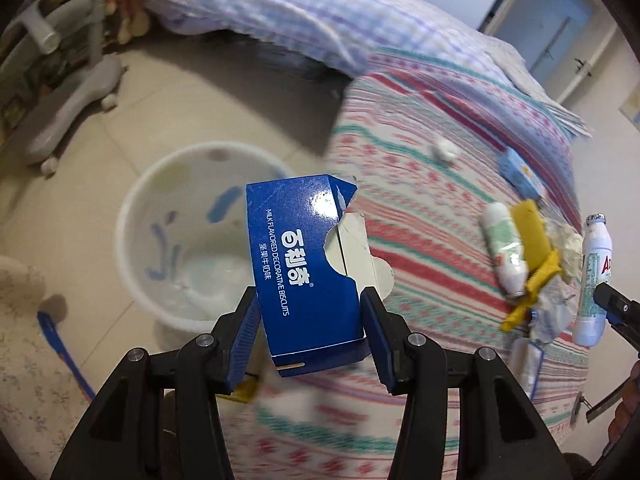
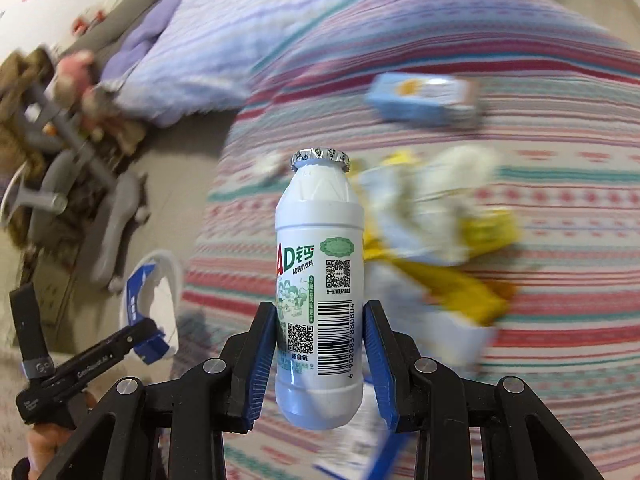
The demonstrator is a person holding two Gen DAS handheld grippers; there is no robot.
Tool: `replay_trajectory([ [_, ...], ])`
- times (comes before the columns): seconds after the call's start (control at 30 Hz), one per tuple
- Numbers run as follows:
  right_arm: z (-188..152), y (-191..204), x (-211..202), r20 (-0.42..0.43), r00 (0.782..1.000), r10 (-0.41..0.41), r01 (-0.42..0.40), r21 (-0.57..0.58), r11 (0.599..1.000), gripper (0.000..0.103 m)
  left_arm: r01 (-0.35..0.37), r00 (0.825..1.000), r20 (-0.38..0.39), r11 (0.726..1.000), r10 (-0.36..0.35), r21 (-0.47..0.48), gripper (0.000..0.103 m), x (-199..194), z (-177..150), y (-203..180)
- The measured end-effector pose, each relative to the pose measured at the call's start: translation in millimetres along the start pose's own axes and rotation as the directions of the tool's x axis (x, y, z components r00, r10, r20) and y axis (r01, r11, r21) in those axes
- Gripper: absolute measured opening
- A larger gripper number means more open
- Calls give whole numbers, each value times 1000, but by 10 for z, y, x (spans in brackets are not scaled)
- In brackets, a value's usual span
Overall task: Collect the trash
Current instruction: 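Carry the blue box to the wastebasket and open the left tool over it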
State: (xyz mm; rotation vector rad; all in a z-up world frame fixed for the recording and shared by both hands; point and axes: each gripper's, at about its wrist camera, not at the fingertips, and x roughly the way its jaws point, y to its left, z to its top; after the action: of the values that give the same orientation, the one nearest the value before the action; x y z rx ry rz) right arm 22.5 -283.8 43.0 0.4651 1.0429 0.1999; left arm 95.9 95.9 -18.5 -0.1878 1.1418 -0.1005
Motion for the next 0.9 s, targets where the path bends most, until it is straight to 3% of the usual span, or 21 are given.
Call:
replay_trajectory([
  [0.3,23,650,572,-65,998,20,-27,-97,995,39,-79,997,-16,995,79,-56,53,122,89,597],
  [0.63,10,944,955,-109,994,23,-36,-115,993,39,-93,996,-11,995,93,-46,54,268,277,746],
  [0.73,-6,1016,998,-113,993,23,-38,-129,991,39,-107,994,8,993,107,-54,58,219,297,757],
  [0.83,-21,1107,1027,-110,994,22,-37,-142,989,39,-176,984,-7,982,176,-68,78,163,266,797],
  [0.9,-34,1169,1059,-111,993,27,-44,-151,988,39,-226,974,-18,970,225,-90,81,102,223,875],
])
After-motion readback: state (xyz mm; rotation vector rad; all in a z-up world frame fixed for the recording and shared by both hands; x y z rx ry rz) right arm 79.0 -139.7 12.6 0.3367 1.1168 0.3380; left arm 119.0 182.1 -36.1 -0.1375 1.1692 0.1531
